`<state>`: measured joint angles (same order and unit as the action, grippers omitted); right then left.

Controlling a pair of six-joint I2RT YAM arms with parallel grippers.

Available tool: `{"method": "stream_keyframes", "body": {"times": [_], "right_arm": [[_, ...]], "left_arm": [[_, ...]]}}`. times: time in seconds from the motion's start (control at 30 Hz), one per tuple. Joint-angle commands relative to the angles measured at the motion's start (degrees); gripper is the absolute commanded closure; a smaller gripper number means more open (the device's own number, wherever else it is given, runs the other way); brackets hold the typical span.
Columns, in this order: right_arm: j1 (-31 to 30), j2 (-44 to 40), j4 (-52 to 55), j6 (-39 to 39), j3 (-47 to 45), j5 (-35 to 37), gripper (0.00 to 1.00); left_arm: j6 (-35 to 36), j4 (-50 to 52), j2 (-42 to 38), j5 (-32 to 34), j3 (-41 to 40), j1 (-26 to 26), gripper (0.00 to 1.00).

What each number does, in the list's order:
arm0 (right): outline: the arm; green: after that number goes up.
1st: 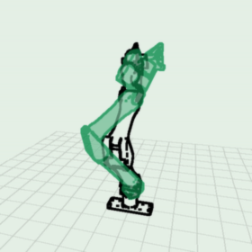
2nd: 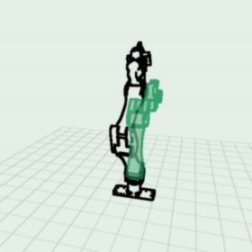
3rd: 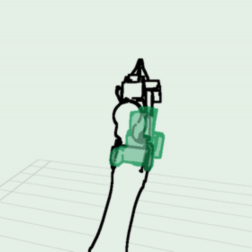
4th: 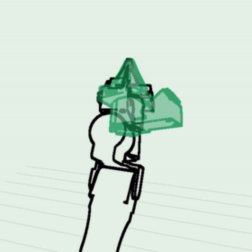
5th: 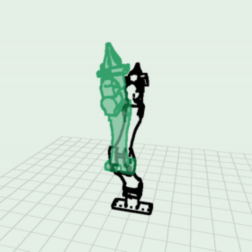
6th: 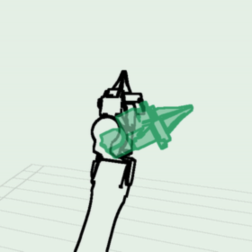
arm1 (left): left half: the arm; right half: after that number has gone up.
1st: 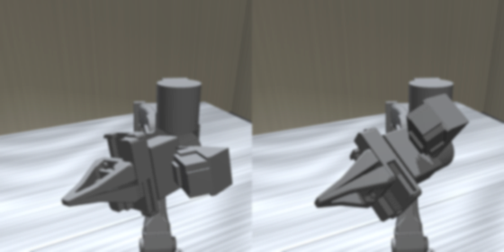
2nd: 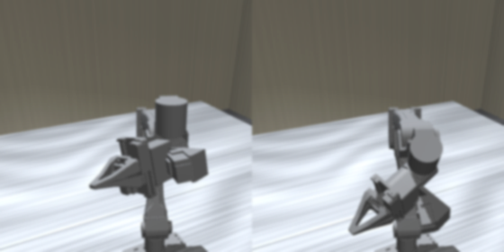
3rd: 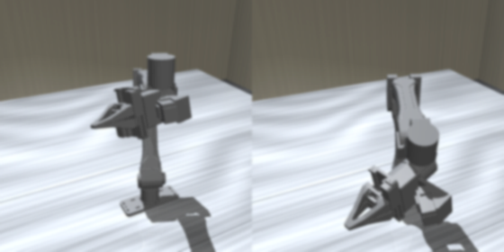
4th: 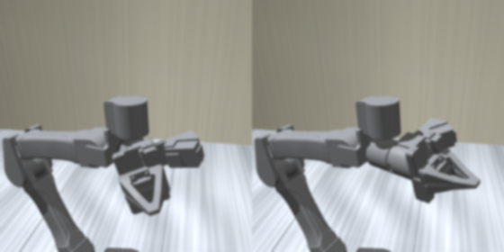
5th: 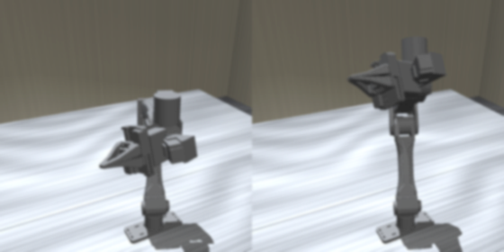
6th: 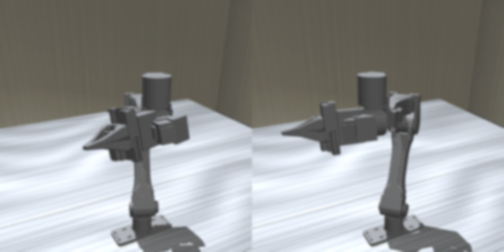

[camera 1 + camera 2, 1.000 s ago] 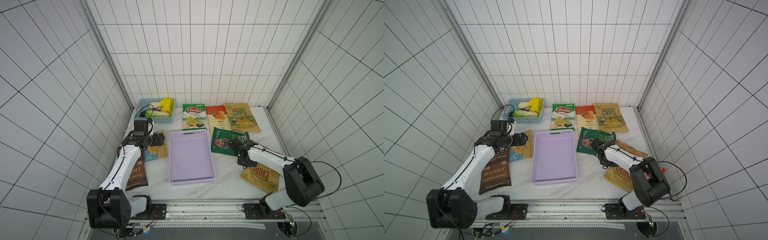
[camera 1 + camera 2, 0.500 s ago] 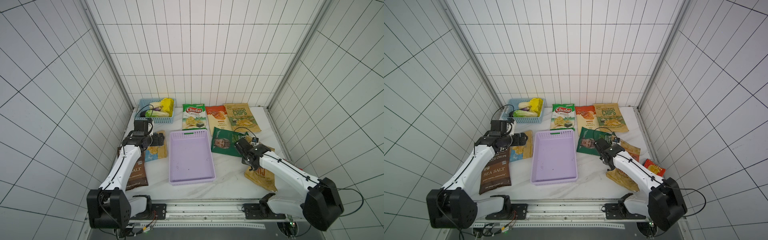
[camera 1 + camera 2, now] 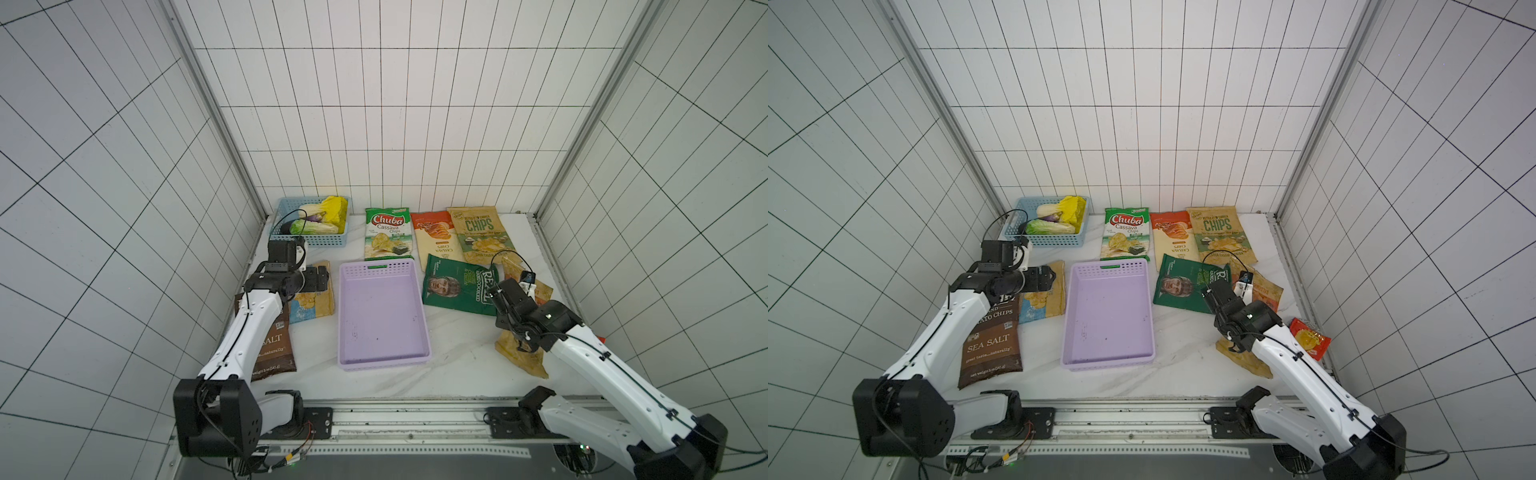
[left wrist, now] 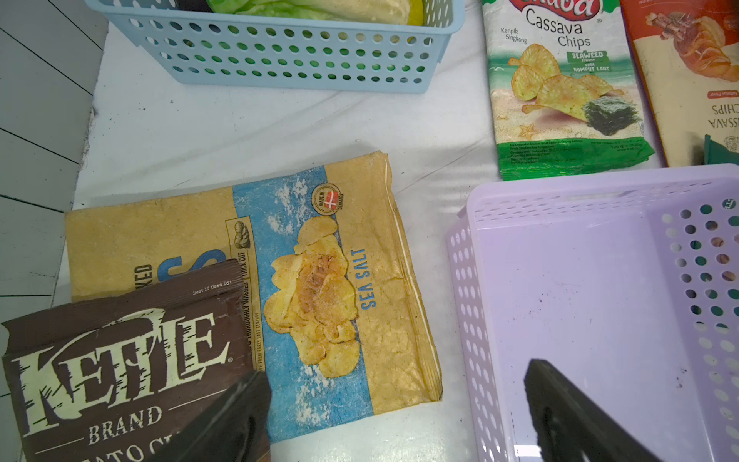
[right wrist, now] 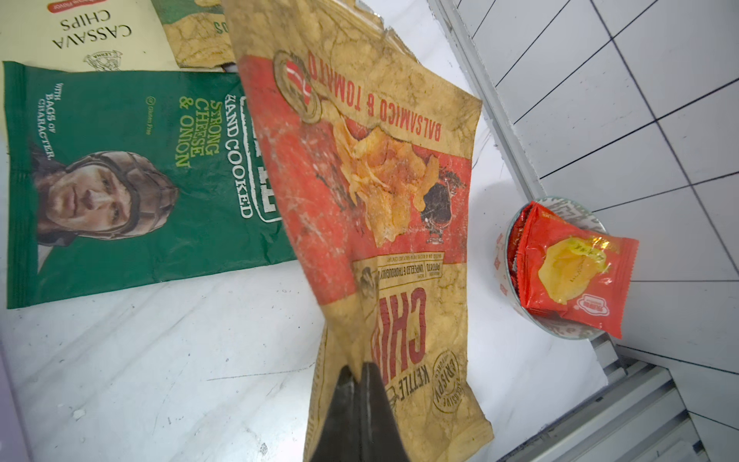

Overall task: Put the potato chips into the basket
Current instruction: Pick up the potato chip from the center of the board, then place the potato chip in the basket.

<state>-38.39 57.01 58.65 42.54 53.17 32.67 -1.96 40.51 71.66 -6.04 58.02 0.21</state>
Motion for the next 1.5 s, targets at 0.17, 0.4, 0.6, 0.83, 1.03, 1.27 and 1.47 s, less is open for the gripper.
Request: {"method": "stream_keyframes", "body": {"times": [0.17,0.4,0.6,0.83,1.03,1.27,1.47], "right_arm": [[-10.1,6.29,5.56,-1.32,16.5,8.55,1.0],[-20.93,15.69,6.16,-0.45,29.28,10.93,1.0],[-28.34,28.25,6.23,-0.48,40.99,11.89,1.0],[-31.93,41.9,3.66,-2.18,52.73,8.49,1.0],[-32.87,51.14,4.43,-1.99,63.34,5.49,1.0],[-35.27,55.66,6.71,4.39,69.99,8.1,1.0],[-36.48,60.65,13.65,12.16,79.73,8.84,1.0]], "left_arm": [[-0.24,-1.45,0.42,0.14,-0.25,0.05,0.02],[-0.59,-1.41,0.5,1.28,-0.05,0.06,0.02],[-0.68,-1.41,0.02,2.21,-0.07,0.06,0.02],[-1.24,-1.85,-0.2,4.21,-0.1,-0.25,0.02],[-2.76,-1.81,0.32,7.46,0.78,-2.41,0.02],[-3.71,-2.11,0.41,10.56,1.47,-4.42,0.02],[-4.19,-2.1,0.6,12.31,2.1,-4.51,0.02]]}}
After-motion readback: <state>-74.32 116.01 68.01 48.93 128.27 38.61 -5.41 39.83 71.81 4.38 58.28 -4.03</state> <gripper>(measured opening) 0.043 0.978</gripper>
